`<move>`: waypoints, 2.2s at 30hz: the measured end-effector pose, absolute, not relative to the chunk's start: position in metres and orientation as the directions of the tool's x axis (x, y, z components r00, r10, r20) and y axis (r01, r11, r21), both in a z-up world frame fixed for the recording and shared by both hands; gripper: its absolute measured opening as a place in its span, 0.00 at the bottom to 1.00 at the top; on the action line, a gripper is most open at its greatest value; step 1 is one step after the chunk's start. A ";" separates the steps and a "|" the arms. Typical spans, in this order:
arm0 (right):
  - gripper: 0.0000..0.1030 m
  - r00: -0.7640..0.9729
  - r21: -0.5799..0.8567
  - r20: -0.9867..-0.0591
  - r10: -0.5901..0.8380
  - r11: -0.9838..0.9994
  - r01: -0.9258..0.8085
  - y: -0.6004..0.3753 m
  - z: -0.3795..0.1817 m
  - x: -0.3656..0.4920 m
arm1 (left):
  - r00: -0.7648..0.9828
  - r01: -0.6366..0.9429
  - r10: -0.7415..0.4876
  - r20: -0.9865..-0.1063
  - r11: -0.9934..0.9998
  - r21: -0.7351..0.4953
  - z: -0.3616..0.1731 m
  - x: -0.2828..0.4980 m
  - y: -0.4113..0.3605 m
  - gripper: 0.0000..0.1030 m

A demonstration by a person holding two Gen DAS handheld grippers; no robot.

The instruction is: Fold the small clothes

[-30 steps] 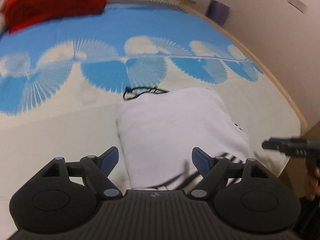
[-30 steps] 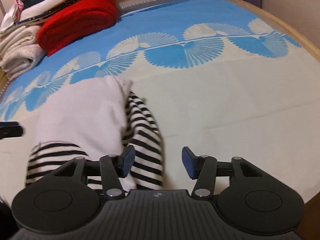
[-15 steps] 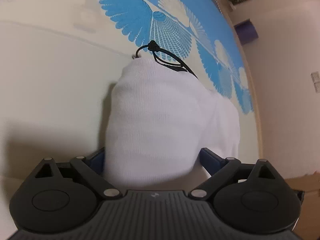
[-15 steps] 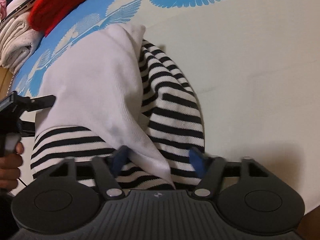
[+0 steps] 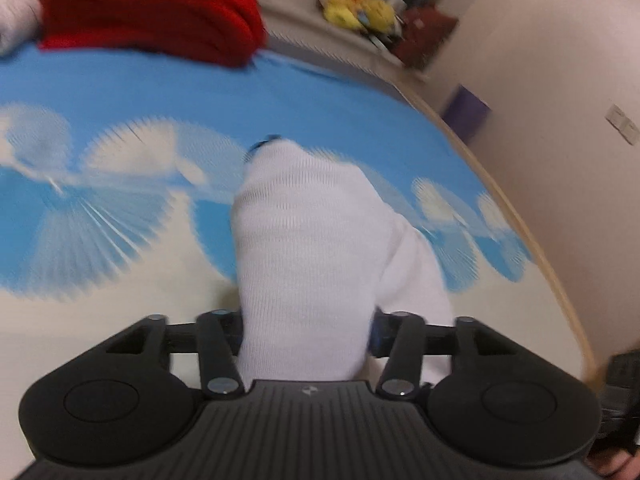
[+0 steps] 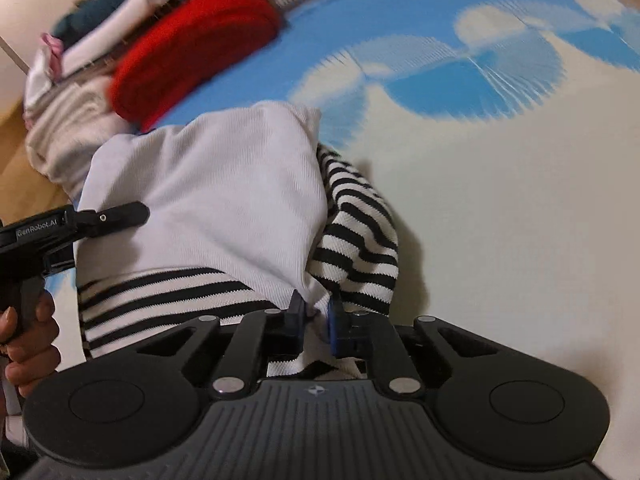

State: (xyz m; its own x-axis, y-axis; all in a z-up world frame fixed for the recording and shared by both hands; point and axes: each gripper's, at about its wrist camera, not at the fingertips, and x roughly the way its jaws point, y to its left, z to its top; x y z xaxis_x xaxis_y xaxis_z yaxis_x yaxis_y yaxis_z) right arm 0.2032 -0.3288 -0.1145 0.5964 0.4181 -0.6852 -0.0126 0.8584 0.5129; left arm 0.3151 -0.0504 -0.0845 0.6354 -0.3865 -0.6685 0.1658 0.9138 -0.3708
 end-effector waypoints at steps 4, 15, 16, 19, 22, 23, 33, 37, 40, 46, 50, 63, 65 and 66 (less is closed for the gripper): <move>0.10 0.641 0.532 -0.646 0.414 0.846 -0.009 -0.300 -0.109 0.238 | 0.726 -0.028 -0.156 -0.670 0.966 -0.255 -0.077 0.311 -0.002 0.75; 0.15 0.570 0.406 -0.770 0.285 0.909 0.093 -0.283 -0.133 0.257 | 0.478 0.223 -0.170 -0.862 0.972 -0.068 -0.141 0.267 -0.039 0.74; 0.25 0.566 0.408 -0.769 0.297 0.909 0.078 -0.283 -0.132 0.253 | 0.479 0.211 -0.183 -0.859 0.973 -0.089 -0.137 0.265 -0.036 0.73; 0.40 0.529 0.424 -0.774 0.348 0.905 0.026 -0.284 -0.131 0.244 | 0.520 0.232 -0.235 -0.821 0.964 -0.129 -0.111 0.252 -0.030 0.70; 0.34 0.483 0.407 -0.792 0.372 0.913 -0.037 -0.277 -0.137 0.239 | 0.488 0.267 -0.192 -0.851 0.962 -0.064 -0.123 0.250 -0.035 0.72; 0.03 0.469 0.392 -0.801 0.372 0.918 -0.059 -0.275 -0.139 0.237 | 0.445 0.268 -0.171 -0.879 0.962 -0.051 -0.136 0.251 -0.037 0.78; 0.04 0.511 0.287 -0.820 0.256 0.958 -0.019 -0.284 -0.119 0.209 | 0.614 0.249 -0.059 -0.787 0.961 0.121 -0.071 0.200 -0.065 0.84; 0.33 0.587 0.186 -0.793 0.163 0.982 -0.022 -0.284 -0.090 0.181 | 0.761 0.200 -0.042 -0.647 0.965 0.173 -0.027 0.143 -0.069 0.89; 0.65 0.720 0.172 -0.678 0.146 0.984 -0.037 -0.283 -0.054 0.140 | 0.813 0.130 -0.021 -0.582 0.981 0.146 -0.007 0.100 -0.072 0.89; 0.85 0.835 0.156 -0.536 0.124 0.987 -0.046 -0.270 -0.027 0.049 | 0.806 0.085 -0.055 -0.590 0.996 0.023 -0.003 0.028 -0.076 0.90; 0.87 0.848 0.173 -0.521 0.102 0.985 -0.012 -0.263 -0.032 0.008 | 0.820 0.014 0.008 -0.573 0.999 0.033 -0.025 -0.007 -0.079 1.00; 0.87 0.826 0.048 -0.557 0.087 0.996 -0.072 -0.222 -0.048 0.005 | 0.749 -0.084 0.053 -0.661 0.996 -0.015 -0.049 0.003 -0.064 1.00; 0.87 0.824 0.052 -0.560 0.092 0.996 -0.076 -0.217 -0.048 0.007 | 0.745 -0.091 0.055 -0.665 0.996 -0.021 -0.050 0.006 -0.062 1.00; 0.87 0.822 0.051 -0.561 0.094 0.996 -0.079 -0.214 -0.049 0.009 | 0.743 -0.094 0.056 -0.667 0.995 -0.021 -0.051 0.007 -0.061 1.00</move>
State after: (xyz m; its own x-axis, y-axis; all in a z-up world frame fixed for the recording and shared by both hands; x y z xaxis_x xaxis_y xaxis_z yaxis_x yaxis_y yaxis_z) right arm 0.0086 -0.2144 -0.0489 0.8225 0.0941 -0.5609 -0.0789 0.9956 0.0514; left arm 0.0069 -0.0613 -0.0513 0.7432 0.0561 -0.6668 -0.0937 0.9954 -0.0206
